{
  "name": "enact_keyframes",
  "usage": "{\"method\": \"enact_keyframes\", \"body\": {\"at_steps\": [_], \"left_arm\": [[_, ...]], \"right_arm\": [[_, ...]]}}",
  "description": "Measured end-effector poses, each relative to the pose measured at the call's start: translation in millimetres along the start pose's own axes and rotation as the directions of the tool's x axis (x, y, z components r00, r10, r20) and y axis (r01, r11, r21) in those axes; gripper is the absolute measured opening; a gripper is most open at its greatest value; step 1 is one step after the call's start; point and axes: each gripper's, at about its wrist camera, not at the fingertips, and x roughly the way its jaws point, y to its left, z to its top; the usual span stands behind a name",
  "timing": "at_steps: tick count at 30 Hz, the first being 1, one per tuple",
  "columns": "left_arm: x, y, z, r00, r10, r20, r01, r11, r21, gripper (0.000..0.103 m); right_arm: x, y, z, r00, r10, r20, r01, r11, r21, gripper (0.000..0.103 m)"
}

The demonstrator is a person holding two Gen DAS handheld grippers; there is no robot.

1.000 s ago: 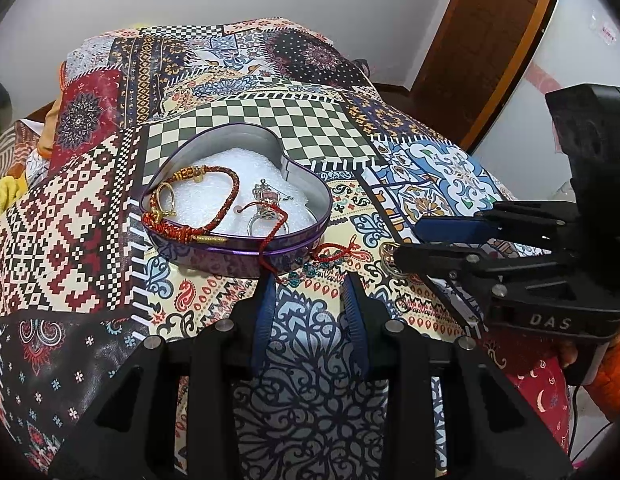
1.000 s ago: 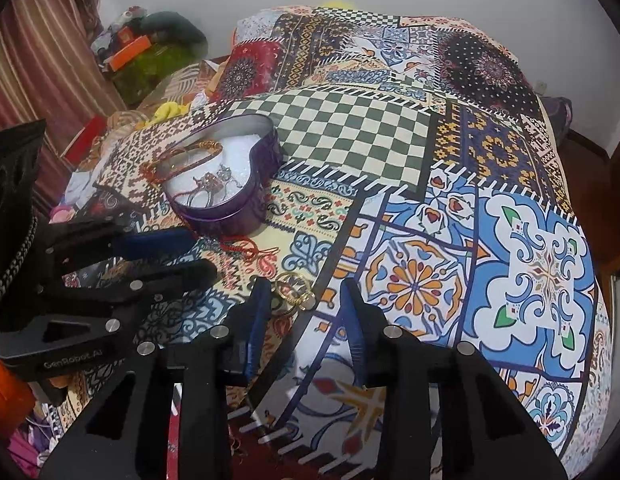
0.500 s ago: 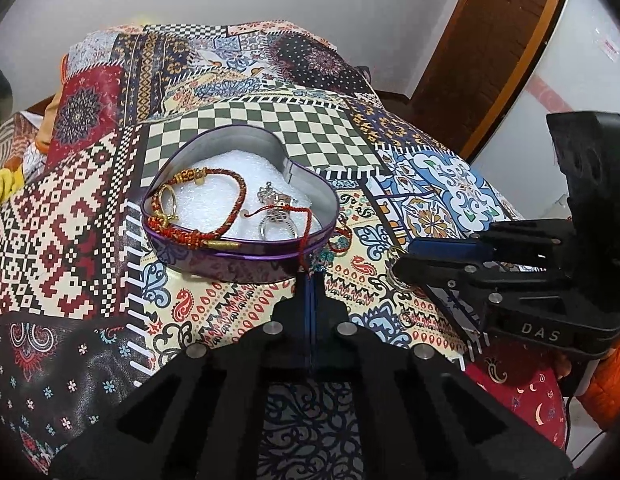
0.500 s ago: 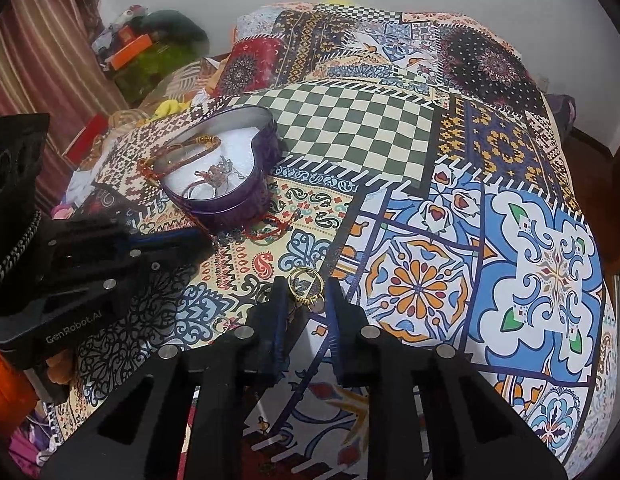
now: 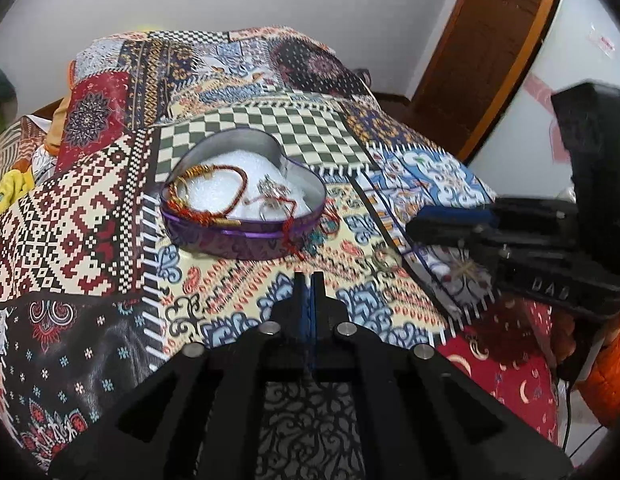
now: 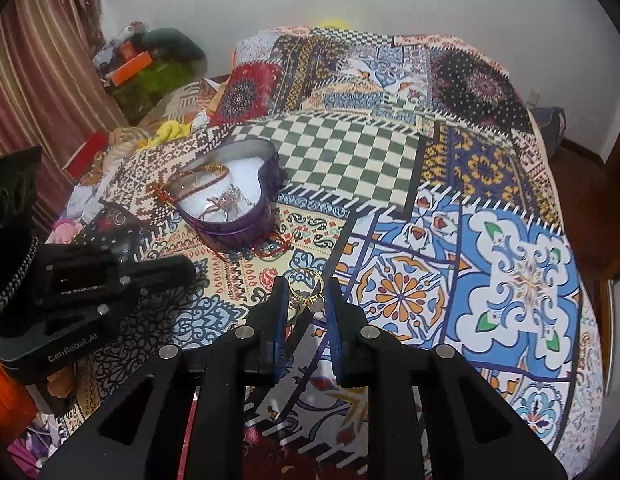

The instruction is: Organize jewelry

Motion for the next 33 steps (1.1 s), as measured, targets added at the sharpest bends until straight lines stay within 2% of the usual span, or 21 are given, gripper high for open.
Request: {"method": "enact_keyframes", "body": {"at_steps": [3,7,16,28,30,32,33], "left_arm": [[0.9,-12.5,-0.8,1.000,-0.004,-0.020,0.005,0.998,0.060,0.006],[8.9,-23.3,6.4,1.000,-0.015,-0.023,0.017,0.996,0.092,0.031],[29.2,-13.5,24.4,1.000,0.018,-0.009,-0.017,0.996,0.083,0.032],[49.0,-11.9,29.2,0.998,0.037,-0.048,-0.031,0.992,0.122,0.032],[51.7,-11.1,29.9,0.998,0.035,-0.054,-0.029,0.992,0.121,0.029],[55.4,-9.3,31.5,0.997,0.047,-0.059,-0.040,0.993,0.115,0.017],[56.1,-8.0,31.9,0.997,0.043,-0.061,-0.036,0.993,0.111,0.014]], "right_arm": [[-4.1,0.2,0.4,1.000,-0.003,0.012,0.003,1.000,-0.004,0.016],[-4.6,-1.8,-0.7,1.000,-0.011,0.014,0.011,1.000,0.000,0.016],[-9.3,-14.6,-5.7,1.000,-0.013,0.018,0.013,1.000,0.025,0.016],[0.9,-17.8,-8.3,1.000,0.008,0.005,-0.008,1.000,0.030,0.016],[0.5,-16.8,-8.4,1.000,0.007,0.008,-0.007,1.000,0.026,0.016],[-0.2,-16.3,-8.6,1.000,0.006,0.011,-0.007,1.000,0.024,0.016],[-0.1,-16.7,-8.5,1.000,0.005,0.011,-0.005,1.000,0.025,0.016]]}}
